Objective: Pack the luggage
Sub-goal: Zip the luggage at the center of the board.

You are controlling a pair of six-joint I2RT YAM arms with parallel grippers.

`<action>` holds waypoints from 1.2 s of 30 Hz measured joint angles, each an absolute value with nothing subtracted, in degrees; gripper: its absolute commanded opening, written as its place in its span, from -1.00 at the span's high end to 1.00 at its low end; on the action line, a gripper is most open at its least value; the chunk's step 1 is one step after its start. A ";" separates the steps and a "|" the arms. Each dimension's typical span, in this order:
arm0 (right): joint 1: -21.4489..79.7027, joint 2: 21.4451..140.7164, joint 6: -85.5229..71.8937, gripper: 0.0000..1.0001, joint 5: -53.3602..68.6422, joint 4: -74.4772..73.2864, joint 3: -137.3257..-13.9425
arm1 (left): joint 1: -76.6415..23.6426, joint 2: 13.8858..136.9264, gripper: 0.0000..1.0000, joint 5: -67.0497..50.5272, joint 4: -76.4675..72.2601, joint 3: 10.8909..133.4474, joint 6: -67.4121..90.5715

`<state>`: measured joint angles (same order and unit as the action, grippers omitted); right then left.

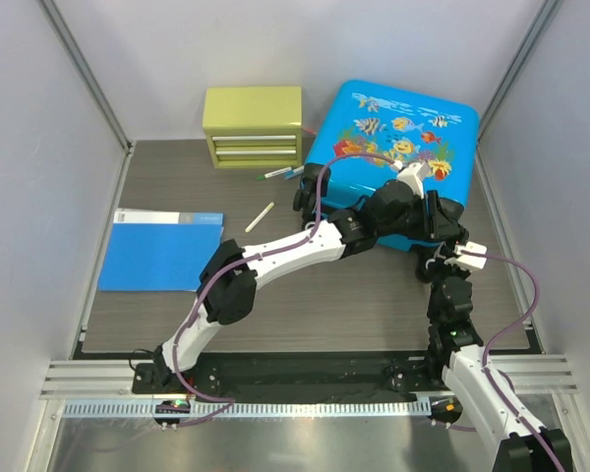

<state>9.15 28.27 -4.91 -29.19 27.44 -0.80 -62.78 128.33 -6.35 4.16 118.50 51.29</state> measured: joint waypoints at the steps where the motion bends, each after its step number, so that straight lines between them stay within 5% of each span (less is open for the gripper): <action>1: 9.15 28.38 -4.89 0.98 -29.30 27.55 -0.80 | -62.57 127.87 0.99 -6.44 2.96 117.32 51.57; 21: 7.49 34.50 -2.85 0.97 -27.66 34.87 -0.80 | -60.75 120.81 0.99 -6.68 -11.57 100.86 53.41; 36: -4.93 45.36 -2.09 0.98 -19.84 48.36 -1.19 | -58.28 116.40 0.99 -10.31 -12.53 94.65 53.39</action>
<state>-4.93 45.36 -2.09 -19.84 48.36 -1.19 -58.28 116.40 -10.31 -12.53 94.65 53.39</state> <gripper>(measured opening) 0.017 0.500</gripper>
